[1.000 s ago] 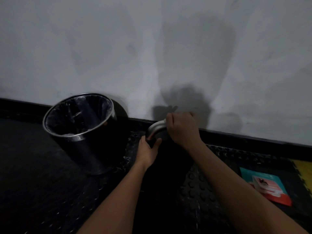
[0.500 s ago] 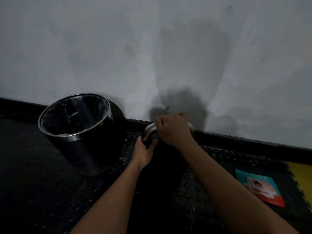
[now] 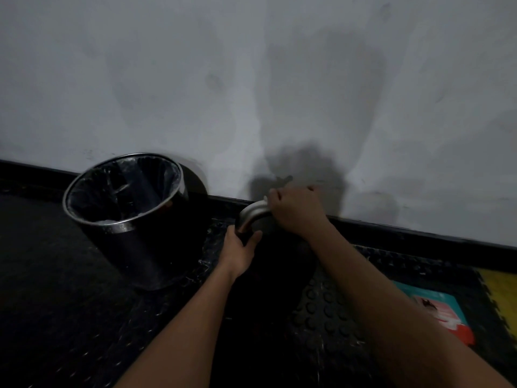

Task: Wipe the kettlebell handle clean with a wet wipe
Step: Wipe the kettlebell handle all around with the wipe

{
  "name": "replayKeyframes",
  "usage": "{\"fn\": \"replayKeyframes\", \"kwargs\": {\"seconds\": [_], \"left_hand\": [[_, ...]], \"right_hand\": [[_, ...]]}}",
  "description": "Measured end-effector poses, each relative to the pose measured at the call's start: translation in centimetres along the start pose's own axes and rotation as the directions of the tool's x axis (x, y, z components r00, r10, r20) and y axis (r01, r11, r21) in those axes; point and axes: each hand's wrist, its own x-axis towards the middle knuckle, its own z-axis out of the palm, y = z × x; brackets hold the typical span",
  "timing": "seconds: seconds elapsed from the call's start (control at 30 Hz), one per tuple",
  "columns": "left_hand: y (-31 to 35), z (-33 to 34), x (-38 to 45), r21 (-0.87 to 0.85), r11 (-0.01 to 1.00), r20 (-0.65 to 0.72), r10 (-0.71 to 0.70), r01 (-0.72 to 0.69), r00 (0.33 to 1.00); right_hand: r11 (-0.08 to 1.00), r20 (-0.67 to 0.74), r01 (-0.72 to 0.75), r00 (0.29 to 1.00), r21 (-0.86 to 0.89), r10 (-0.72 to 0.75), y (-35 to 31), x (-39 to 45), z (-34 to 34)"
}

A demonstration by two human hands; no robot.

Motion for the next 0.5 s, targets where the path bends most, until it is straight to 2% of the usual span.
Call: {"fn": "replayKeyframes", "kwargs": {"seconds": [0.1, 0.17, 0.2, 0.27, 0.3, 0.33, 0.4, 0.5], "left_hand": [[-0.1, 0.0, 0.0, -0.008, 1.000, 0.001, 0.006, -0.006, 1.000], [-0.1, -0.1, 0.0, 0.003, 1.000, 0.002, -0.008, 0.008, 1.000], [0.0, -0.1, 0.0, 0.006, 1.000, 0.004, -0.014, 0.014, 1.000], [0.0, -0.1, -0.1, 0.007, 1.000, 0.000, -0.011, 0.011, 1.000], [0.2, -0.1, -0.2, 0.014, 1.000, 0.000, -0.012, 0.012, 1.000], [0.5, -0.2, -0.3, 0.024, 1.000, 0.004, -0.020, 0.020, 1.000], [0.5, -0.3, -0.2, 0.028, 0.999, 0.024, -0.045, 0.044, 0.999], [0.7, -0.4, 0.0, 0.033, 0.998, 0.034, -0.060, 0.059, 0.998]], "right_hand": [[0.990, -0.190, -0.007, 0.981, 0.142, 0.035, 0.1, -0.8, 0.9], [0.962, -0.284, -0.046, 0.951, 0.270, 0.125, 1.3, -1.6, 1.7], [0.924, -0.272, -0.086, 0.942, 0.373, 0.198, 1.9, -1.9, 2.0], [0.831, -0.160, -0.189, 0.936, 0.523, 0.313, 2.8, -2.2, 2.2], [0.845, -0.100, -0.224, 0.946, 0.485, 0.309, 3.0, -2.2, 2.1], [0.915, -0.110, -0.200, 0.961, 0.350, 0.252, 3.1, -2.0, 2.0], [0.992, -0.147, -0.088, 0.984, 0.088, 0.100, 2.4, -1.4, 1.6], [0.998, -0.084, 0.023, 0.996, 0.051, -0.019, 0.1, -0.7, 0.5]]}}
